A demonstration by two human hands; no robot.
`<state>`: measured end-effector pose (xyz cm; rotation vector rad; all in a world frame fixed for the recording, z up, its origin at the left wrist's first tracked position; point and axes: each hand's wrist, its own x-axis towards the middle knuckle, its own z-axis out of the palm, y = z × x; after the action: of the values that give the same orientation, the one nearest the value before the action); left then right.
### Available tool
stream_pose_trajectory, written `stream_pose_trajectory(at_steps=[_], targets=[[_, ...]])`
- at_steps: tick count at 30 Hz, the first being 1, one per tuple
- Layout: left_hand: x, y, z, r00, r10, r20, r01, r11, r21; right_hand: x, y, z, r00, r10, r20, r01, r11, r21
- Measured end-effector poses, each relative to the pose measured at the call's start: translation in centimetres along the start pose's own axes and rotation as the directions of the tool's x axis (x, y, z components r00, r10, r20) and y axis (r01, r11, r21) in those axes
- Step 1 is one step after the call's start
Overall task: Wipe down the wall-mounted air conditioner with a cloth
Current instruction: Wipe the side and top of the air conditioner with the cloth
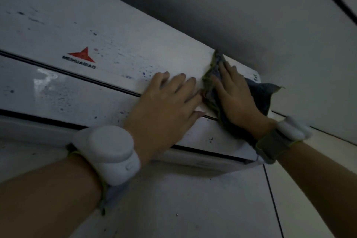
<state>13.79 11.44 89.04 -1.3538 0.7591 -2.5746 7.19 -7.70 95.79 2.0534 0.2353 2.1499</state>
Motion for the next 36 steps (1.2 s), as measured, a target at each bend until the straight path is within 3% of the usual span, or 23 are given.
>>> stream_pose_trajectory(at_steps=[5, 8, 14, 21, 28, 33, 36], targets=[[0.1, -1.8, -1.5, 0.989, 0.083, 0.121, -0.086, 0.996, 0.024, -5.9, -1.4, 0.6, 0.997, -0.042, -0.063, 0.041, 0.999, -0.016], [-0.2, -2.6, -2.3, 0.984, 0.033, 0.177, -0.048, 0.996, 0.08, -7.5, -1.7, 0.7, 0.996, -0.079, -0.029, 0.079, 0.997, -0.006], [-0.8, -3.7, -3.2, 0.962, -0.026, 0.273, 0.0, 0.995, 0.096, 0.4, -1.1, 0.1, 0.997, -0.032, 0.07, 0.03, 0.999, 0.027], [-1.4, -3.4, -3.2, 0.962, -0.054, 0.269, 0.032, 0.996, 0.085, 6.9, -0.5, 0.6, 0.996, 0.039, 0.086, -0.037, 0.999, -0.022], [-2.1, -2.0, -2.5, 0.972, -0.115, 0.205, 0.104, 0.993, 0.063, -1.2, -2.7, 0.5, 0.989, -0.15, -0.008, 0.15, 0.988, 0.037], [-2.3, -2.2, -2.5, 0.974, -0.114, 0.197, 0.102, 0.992, 0.074, -5.1, 0.3, -0.2, 0.966, -0.257, 0.015, 0.256, 0.965, 0.056], [-2.5, -2.3, -2.5, 0.979, -0.109, 0.17, 0.099, 0.993, 0.068, -7.1, 3.6, -0.3, 0.96, -0.266, -0.087, 0.266, 0.964, -0.014]])
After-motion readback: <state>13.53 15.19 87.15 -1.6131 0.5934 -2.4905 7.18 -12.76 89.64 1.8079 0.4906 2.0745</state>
